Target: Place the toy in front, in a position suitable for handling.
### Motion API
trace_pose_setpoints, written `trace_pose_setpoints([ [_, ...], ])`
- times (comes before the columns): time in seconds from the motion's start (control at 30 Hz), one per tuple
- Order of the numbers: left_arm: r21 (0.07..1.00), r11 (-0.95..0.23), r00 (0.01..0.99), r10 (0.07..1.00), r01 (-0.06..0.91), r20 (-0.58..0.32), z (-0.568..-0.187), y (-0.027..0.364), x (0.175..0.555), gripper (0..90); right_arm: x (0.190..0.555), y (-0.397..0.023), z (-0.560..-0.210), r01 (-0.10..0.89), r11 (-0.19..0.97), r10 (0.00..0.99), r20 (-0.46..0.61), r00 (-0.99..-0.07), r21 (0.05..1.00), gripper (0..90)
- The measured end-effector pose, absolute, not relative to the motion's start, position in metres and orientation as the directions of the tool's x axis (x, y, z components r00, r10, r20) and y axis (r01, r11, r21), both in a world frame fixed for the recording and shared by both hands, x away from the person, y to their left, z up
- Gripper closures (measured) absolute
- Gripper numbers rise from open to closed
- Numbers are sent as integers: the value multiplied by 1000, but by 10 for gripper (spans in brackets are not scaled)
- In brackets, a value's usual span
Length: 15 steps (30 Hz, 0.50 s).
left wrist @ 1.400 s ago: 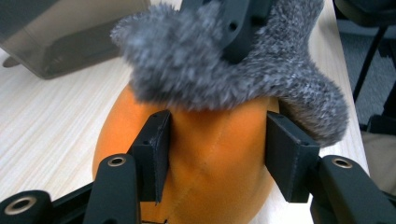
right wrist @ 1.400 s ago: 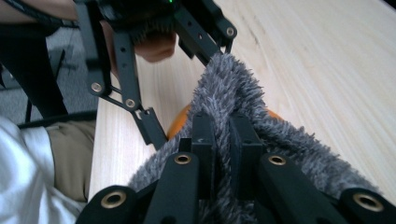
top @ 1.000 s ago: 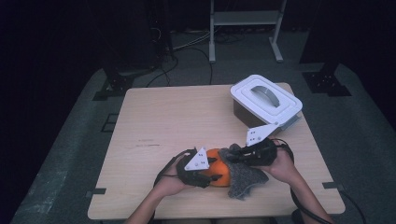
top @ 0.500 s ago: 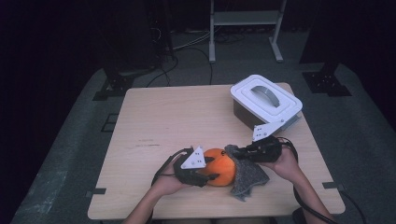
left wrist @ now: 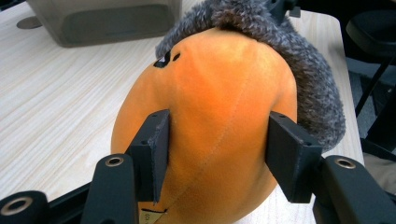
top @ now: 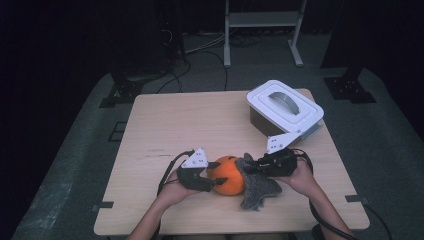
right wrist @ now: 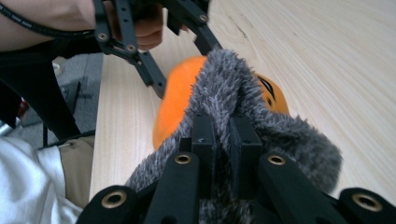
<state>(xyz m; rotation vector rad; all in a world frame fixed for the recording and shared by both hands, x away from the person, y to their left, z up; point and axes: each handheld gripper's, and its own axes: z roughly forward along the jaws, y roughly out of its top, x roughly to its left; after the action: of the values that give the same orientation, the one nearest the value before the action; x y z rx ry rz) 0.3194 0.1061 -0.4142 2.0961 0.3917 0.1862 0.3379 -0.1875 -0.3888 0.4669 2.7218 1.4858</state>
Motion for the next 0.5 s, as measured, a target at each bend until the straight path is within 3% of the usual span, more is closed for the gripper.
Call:
trace_pose_setpoints([
  [0.23,861,-446,924,376,247,-70,-415,113,325,431,353,-203,-407,355,489,341,201,-919,797,815],
  [0.5,865,-429,919,384,260,-86,-404,111,323,447,342,-195,-383,283,423,289,168,-942,861,815],
])
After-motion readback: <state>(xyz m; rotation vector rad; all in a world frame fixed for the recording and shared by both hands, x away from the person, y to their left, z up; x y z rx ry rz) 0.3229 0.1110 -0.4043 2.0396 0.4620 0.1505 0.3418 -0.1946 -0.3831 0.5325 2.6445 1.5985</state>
